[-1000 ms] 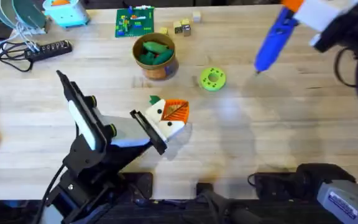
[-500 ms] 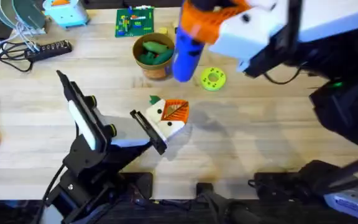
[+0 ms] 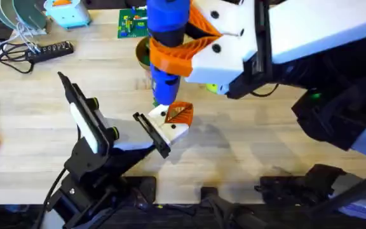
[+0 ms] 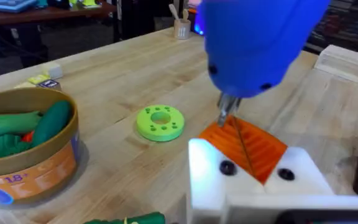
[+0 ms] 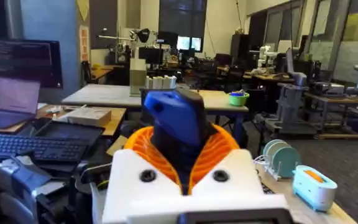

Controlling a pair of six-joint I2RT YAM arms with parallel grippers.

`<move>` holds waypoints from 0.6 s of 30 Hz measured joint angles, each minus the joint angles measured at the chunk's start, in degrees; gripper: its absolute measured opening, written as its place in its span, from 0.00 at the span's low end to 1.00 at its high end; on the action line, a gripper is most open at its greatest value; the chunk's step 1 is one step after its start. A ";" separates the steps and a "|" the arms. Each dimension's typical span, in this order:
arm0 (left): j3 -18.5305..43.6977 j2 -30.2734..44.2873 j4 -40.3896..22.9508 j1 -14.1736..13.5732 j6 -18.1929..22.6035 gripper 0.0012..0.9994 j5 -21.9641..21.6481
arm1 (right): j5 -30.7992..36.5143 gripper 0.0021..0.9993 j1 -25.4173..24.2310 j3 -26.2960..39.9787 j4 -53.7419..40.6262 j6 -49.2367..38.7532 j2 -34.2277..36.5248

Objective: Pick up the gripper from the table and insert it into the empty holder that is missing its gripper. Then pick up a screw, insert it into the mounting hole, and use the screwdriver to tighten it. Finally, clean up the table by picking up the vegetable and placing it into the bucket.

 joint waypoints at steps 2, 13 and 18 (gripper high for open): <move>0.00 0.00 0.00 0.00 -0.02 0.00 0.00 | 0.57 0.02 0.00 0.00 -0.04 1.36 0.02; 0.00 0.00 -0.02 0.00 -0.02 0.00 0.00 | 2.79 0.02 0.02 0.00 -0.50 4.55 1.42; 0.00 0.01 -0.02 0.00 0.00 0.00 0.00 | 2.85 0.02 0.04 0.00 -0.43 5.87 1.64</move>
